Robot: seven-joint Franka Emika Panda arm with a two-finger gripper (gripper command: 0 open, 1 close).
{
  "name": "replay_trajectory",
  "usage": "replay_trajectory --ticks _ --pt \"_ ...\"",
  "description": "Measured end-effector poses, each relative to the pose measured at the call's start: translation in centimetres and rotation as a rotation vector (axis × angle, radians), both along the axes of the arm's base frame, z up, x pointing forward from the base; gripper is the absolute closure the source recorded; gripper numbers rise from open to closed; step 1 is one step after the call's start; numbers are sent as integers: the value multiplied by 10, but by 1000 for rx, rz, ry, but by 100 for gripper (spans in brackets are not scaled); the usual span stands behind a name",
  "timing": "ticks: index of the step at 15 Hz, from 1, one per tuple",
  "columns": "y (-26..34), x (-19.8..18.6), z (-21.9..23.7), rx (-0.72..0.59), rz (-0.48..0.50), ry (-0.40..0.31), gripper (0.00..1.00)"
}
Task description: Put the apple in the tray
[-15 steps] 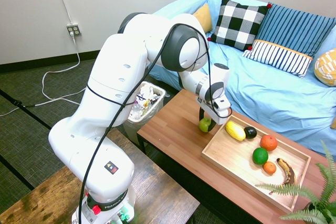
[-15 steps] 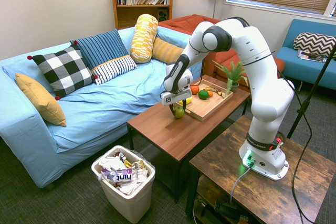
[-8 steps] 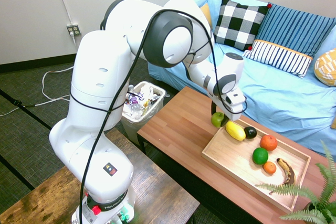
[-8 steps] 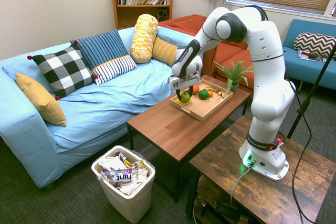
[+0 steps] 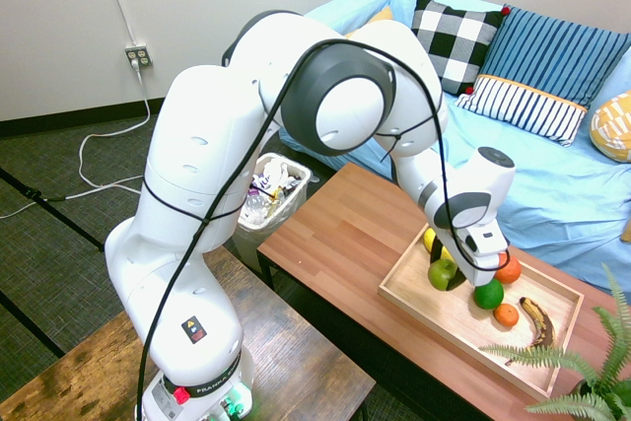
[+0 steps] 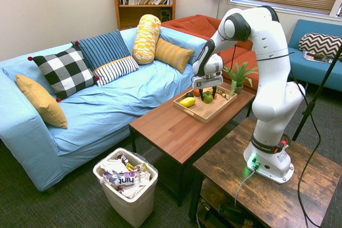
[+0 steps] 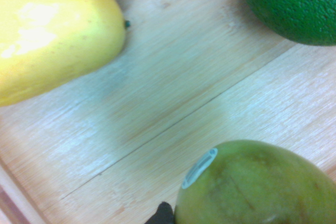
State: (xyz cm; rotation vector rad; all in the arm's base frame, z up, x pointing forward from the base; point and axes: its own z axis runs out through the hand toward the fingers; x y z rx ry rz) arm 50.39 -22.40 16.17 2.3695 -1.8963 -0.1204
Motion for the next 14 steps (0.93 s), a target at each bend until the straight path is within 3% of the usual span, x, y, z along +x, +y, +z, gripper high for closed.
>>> replay_trajectory --ticks 7,8,14 --pt "-12 5 -40 -19 -25 15 100" --pt "-13 6 -42 -18 -30 14 0" --pt "-12 4 -53 -10 -47 15 0"
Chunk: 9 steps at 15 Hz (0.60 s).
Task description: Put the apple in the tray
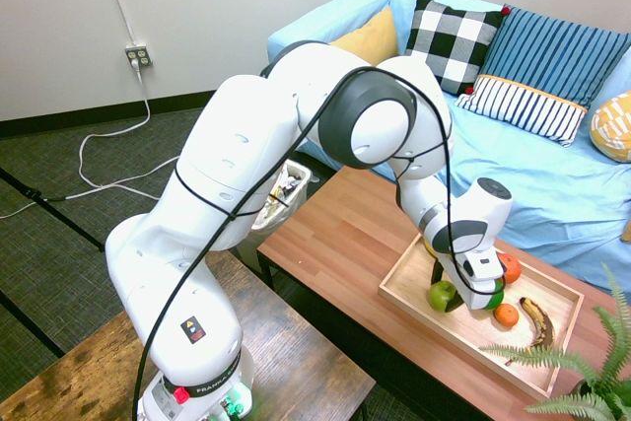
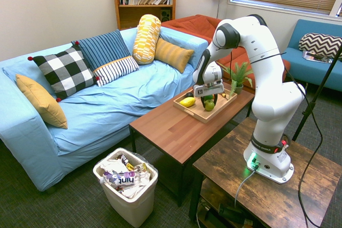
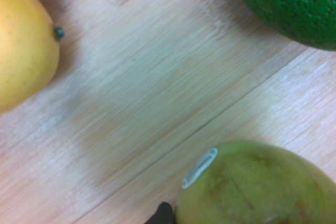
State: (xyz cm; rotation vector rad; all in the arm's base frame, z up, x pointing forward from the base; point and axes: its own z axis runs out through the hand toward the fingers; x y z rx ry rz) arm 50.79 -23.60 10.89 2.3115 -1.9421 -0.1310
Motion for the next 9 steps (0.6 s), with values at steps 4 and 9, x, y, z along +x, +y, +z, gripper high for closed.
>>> replay_trajectory --ticks 4,9 --pt "5 -1 0 26 8 -7 0" --pt "7 -9 72 22 20 -92 0"
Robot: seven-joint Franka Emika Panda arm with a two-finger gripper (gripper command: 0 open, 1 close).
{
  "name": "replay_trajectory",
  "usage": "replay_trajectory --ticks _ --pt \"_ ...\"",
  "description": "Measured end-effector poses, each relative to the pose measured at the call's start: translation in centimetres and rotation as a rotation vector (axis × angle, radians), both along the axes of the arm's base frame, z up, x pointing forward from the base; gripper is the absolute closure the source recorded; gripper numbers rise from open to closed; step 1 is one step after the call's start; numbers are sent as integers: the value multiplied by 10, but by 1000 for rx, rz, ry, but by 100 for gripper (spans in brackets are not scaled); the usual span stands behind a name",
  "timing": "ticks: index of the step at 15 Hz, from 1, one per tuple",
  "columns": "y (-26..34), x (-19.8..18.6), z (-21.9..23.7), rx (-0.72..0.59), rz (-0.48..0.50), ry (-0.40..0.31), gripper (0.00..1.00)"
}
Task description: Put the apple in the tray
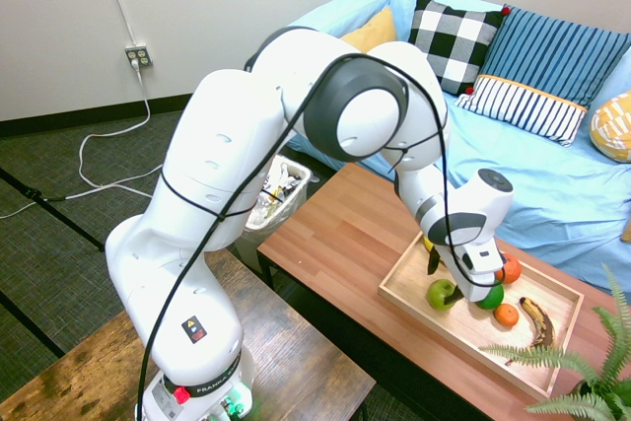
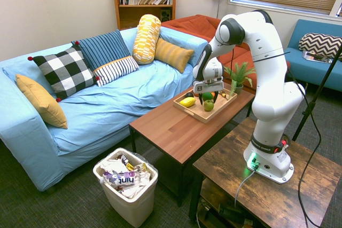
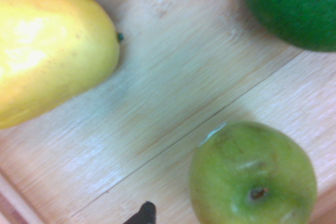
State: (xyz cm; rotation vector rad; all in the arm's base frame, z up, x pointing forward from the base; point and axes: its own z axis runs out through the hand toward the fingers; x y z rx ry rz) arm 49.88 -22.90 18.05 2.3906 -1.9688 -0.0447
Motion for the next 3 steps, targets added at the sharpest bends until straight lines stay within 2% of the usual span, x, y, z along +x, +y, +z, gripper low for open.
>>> replay_trajectory --ticks 3 --pt "-4 -10 65 -18 24 -44 0"
